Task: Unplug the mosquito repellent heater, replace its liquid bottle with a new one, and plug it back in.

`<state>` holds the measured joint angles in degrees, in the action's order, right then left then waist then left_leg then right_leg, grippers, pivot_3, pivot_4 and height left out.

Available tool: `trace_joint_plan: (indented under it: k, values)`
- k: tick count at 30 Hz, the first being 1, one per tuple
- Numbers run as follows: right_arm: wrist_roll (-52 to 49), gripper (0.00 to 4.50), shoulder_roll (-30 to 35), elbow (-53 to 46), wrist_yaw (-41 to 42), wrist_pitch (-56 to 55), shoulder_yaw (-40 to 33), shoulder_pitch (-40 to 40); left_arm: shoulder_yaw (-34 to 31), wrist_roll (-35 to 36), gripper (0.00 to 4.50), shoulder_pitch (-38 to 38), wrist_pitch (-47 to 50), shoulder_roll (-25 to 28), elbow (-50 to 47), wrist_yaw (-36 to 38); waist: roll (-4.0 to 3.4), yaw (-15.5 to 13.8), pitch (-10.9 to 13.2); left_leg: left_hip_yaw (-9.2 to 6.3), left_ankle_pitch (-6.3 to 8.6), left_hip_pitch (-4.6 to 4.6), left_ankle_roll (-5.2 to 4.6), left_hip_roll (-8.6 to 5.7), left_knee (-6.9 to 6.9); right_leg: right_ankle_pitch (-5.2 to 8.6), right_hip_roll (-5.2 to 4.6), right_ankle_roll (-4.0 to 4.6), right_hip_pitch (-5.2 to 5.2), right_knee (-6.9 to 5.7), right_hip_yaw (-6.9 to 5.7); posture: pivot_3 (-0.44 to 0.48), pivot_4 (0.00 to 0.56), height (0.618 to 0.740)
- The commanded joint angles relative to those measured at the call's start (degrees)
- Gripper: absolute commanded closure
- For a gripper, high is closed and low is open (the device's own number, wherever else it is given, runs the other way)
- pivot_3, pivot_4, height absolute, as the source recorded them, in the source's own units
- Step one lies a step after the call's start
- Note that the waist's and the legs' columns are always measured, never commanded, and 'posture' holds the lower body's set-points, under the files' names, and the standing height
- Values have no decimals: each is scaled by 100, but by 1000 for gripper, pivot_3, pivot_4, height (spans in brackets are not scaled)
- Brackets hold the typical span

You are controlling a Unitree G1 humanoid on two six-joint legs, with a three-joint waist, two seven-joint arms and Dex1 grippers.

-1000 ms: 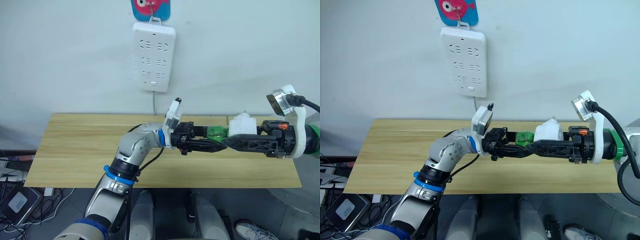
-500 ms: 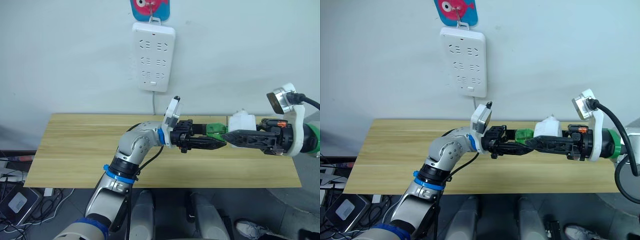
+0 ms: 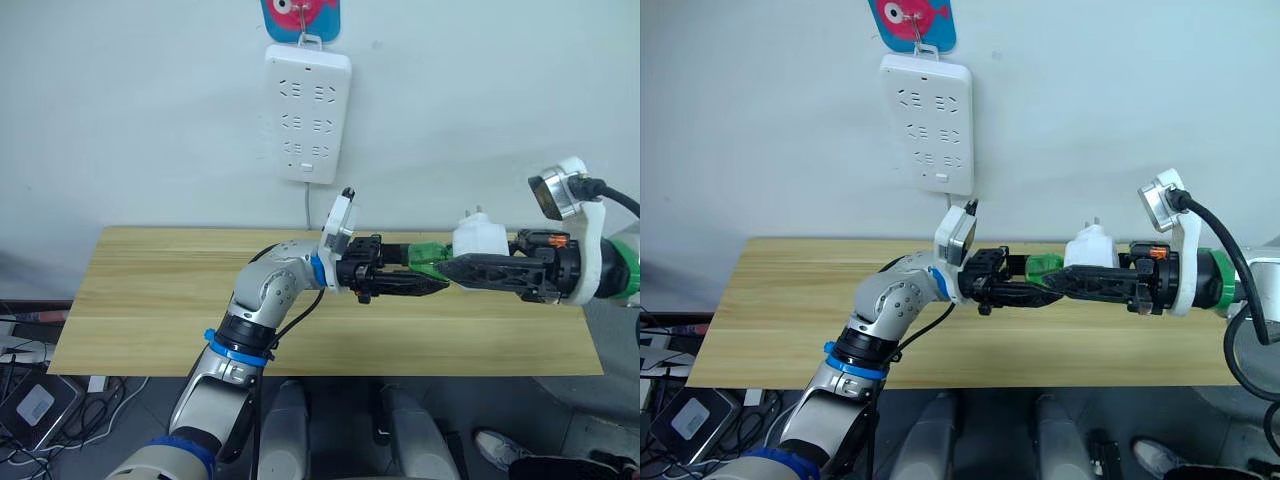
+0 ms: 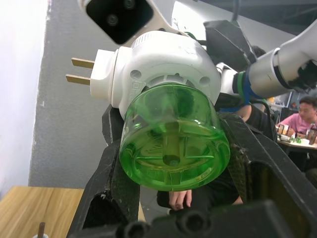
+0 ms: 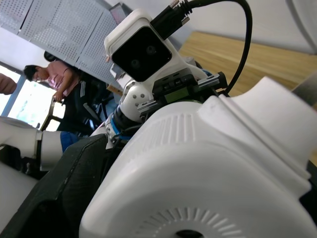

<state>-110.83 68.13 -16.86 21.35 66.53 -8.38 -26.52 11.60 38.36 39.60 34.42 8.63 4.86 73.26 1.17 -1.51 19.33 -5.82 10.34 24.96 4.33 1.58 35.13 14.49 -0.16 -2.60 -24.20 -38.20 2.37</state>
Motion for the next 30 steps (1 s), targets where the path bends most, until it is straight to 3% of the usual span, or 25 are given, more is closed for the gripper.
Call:
trace_joint_plan:
  k: [1, 15, 30]
  values:
    - [-217, 11, 166, -4, 395, 143, -156, -252, 78, -111, 2254, -17, -63, -29, -11, -53, 0, 1, 0, 1, 0, 0, 0, 0, 0, 0, 0, 0, 0, 0, 1, 141, 316, 740]
    - [-217, 11, -66, 384, 81, 240, -8, -823, 171, -294, 2254, -50, -457, -15, 56, -31, 0, 1, 0, 1, 0, 0, 0, 0, -1, 0, 0, 0, -1, 1, 1, 142, 317, 740]
    - [-217, 11, -95, 664, -61, 434, -118, -740, 63, -258, 2254, 14, -410, -64, 89, -37, 0, 1, 0, 0, 0, 1, -1, 0, -2, 0, 0, 0, -1, 2, 0, 145, 316, 740]
